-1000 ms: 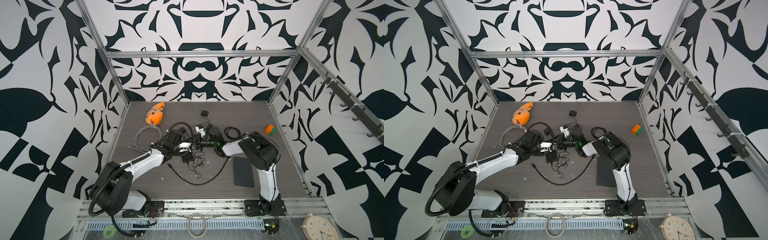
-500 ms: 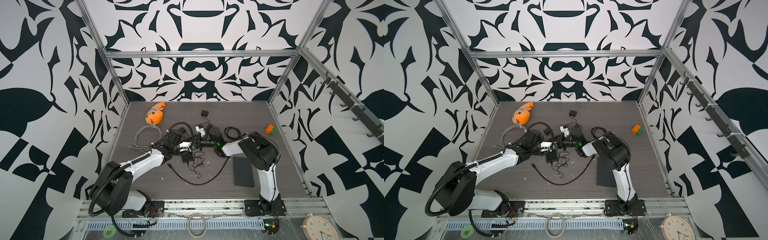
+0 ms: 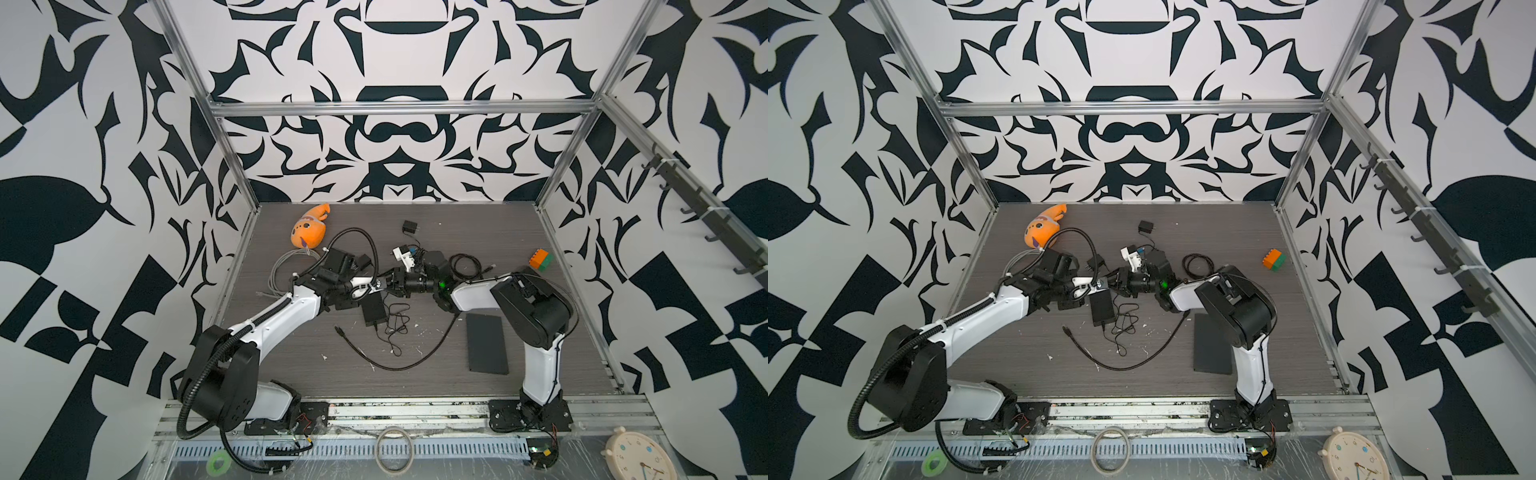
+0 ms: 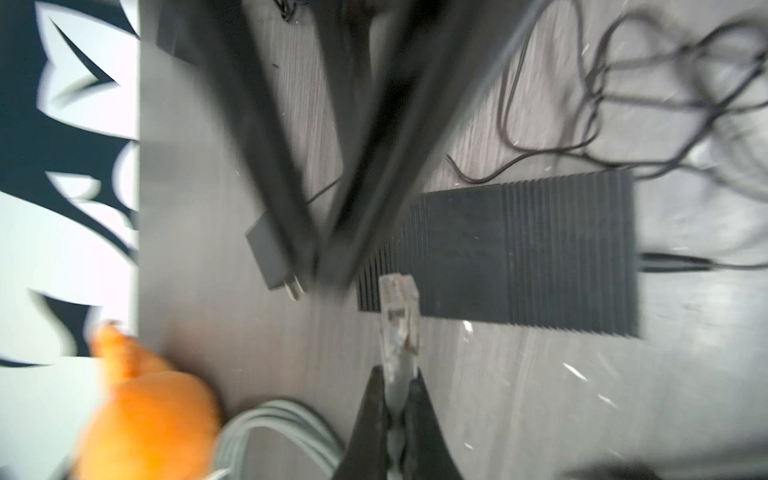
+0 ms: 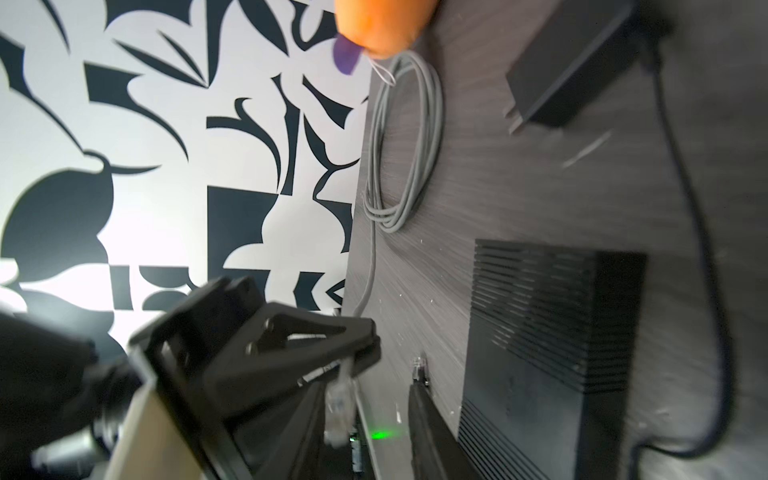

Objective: Insert the plug into the switch port

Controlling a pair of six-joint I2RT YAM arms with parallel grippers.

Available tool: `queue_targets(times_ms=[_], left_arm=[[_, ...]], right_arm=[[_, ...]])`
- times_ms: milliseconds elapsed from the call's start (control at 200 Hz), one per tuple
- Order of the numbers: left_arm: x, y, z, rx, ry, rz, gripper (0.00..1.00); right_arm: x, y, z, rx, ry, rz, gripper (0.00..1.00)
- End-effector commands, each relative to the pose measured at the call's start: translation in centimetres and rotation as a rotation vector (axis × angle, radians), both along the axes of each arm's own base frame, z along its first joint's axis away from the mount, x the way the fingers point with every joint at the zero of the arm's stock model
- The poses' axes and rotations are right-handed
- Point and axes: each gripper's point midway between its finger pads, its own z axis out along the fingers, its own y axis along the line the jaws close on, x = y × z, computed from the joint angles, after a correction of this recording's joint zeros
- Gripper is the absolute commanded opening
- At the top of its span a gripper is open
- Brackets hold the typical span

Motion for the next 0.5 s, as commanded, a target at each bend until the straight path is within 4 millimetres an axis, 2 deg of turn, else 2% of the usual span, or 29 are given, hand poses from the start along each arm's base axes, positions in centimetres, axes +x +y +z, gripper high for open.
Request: queue_targets(times_ms=[0,105,210,325,495], left_arm=[[-3.8,-1.0,0.0,-0.146,0.288,-0.049,0.00],[-3.5,-1.3,1.0,-0.222,0.371,-0.066,0.00],[-3.1,-1.5,1.8,-0.277,0.412,-0.080,0.00],[-3.0,-1.5,2.0,-0.313,0.442,-0.090,0.00],[-3.5,-1.6,1.8,-0.322,0.475,-0.095,0.00]], right_arm=[[-1.2,-0.8,2.1,-0.032,-0.337,0.118,0.38],[-2.7,-1.5,1.1,-0.161,-0.552,0.222,0.39],[-3.3,-2.5,0.6,-0.258,-0.734,0.276,0.40],[-3.3,-2.7,1.5,-0.272,-0.897,0.302,0.40],[-2.6,-1.5,3.2,-0.213,-1.040,0.302,0.40]])
